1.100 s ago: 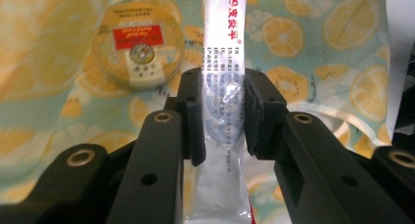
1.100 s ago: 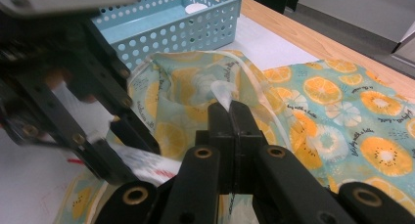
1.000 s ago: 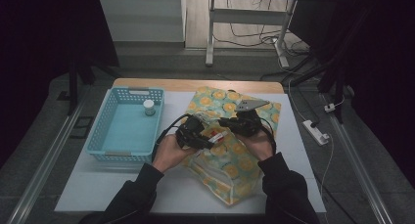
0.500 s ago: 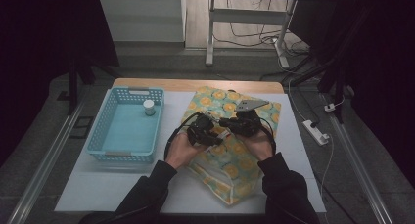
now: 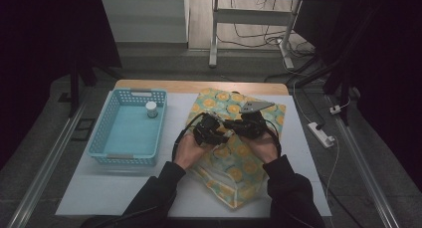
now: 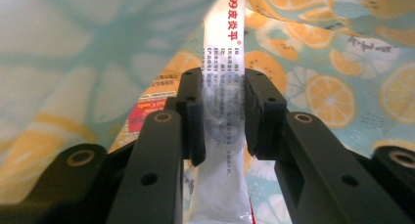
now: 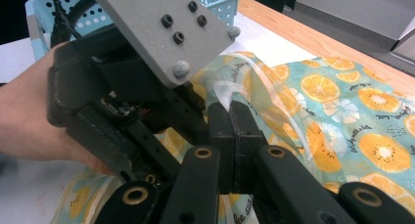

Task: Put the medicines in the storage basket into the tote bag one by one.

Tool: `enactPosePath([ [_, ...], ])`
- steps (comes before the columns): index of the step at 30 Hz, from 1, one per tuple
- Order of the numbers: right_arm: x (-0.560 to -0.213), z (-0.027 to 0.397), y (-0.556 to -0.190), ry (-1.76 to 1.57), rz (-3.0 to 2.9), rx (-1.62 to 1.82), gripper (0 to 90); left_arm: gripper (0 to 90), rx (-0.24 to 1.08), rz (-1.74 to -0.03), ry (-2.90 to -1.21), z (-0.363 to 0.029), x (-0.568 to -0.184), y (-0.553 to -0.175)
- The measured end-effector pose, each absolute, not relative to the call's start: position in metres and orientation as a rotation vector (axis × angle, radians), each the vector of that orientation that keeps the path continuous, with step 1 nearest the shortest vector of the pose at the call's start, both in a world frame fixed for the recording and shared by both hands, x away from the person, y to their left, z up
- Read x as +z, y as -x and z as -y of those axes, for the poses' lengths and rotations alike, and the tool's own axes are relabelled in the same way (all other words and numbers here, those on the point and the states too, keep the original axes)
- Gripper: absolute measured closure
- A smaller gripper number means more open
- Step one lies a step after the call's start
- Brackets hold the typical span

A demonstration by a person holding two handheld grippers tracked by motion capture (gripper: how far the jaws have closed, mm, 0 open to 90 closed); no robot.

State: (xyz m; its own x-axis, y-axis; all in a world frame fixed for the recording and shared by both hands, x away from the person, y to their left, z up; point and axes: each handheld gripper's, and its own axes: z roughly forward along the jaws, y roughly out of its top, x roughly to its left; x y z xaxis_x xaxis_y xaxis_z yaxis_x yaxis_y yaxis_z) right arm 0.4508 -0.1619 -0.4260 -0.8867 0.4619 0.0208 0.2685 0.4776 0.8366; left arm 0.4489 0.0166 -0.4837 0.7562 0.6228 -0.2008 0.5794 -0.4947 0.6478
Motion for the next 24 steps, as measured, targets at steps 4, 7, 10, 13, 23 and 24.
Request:
enactPosePath([
  [4,-0.426,0.162,-0.451,-0.633,-2.515,1.367,89.9,71.0,0.093,-0.903,-2.213,-0.017,-0.487,-0.452],
  [7,-0.427,0.162,-0.452,-0.635,-2.516,1.362,89.8,70.9,0.106,-0.904,-2.213,-0.016,-0.490,-0.455],
  [10,-0.428,0.162,-0.452,-0.637,-2.515,1.363,89.9,70.9,0.121,-0.902,-2.212,-0.015,-0.492,-0.457],
  [13,-0.428,0.162,-0.452,-0.639,-2.514,1.363,89.9,70.8,0.126,-0.910,-2.208,-0.013,-0.495,-0.460],
  [23,-0.429,0.162,-0.453,-0.638,-2.516,1.358,89.9,61.5,0.170,-0.928,-2.191,-0.019,-0.501,-0.462],
  [24,-0.429,0.162,-0.453,-0.641,-2.514,1.358,89.9,60.0,0.172,-0.925,-2.187,-0.020,-0.499,-0.461],
])
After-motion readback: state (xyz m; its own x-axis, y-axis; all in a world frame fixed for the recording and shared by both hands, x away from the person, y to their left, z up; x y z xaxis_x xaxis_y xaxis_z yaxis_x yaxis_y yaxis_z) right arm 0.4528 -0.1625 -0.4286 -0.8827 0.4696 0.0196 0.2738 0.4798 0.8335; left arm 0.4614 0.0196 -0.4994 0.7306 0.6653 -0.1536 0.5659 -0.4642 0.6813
